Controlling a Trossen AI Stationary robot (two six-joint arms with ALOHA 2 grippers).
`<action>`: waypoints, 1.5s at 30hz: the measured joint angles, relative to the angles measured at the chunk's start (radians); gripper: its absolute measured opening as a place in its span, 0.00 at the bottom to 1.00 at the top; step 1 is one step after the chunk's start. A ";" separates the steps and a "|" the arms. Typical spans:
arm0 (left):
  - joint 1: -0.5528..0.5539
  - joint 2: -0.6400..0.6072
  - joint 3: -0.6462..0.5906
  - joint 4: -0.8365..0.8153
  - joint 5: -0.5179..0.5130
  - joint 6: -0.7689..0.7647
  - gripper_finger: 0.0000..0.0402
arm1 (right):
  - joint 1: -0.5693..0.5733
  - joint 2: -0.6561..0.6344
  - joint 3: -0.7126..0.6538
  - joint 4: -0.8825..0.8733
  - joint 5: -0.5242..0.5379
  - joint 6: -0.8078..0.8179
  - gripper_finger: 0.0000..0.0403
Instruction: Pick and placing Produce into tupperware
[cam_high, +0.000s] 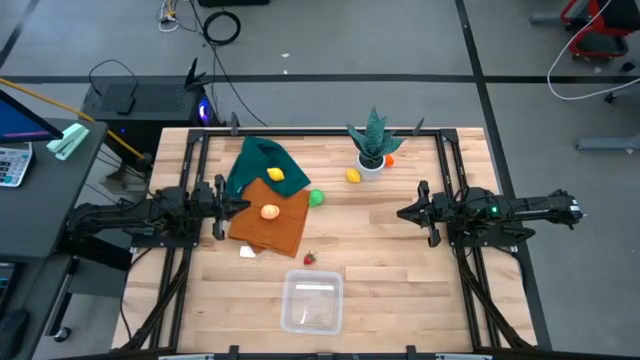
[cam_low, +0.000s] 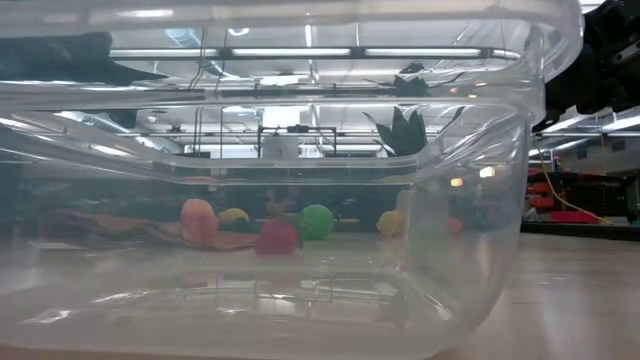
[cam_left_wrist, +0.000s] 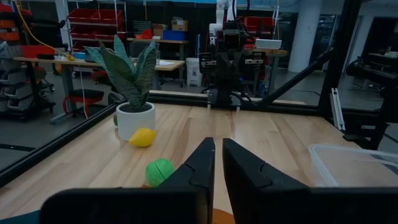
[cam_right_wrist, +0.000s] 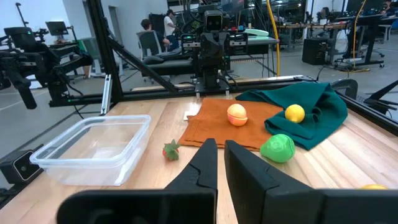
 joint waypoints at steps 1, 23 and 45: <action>0.000 0.000 0.000 0.000 0.000 0.000 0.09 | 0.000 0.000 0.000 0.000 0.000 0.000 0.00; 0.000 0.000 0.000 0.000 0.000 0.000 0.09 | 0.000 0.000 0.000 0.000 0.000 0.000 0.00; 0.000 0.000 0.000 0.000 0.000 0.000 0.08 | 0.000 0.000 0.000 0.000 0.000 0.000 0.00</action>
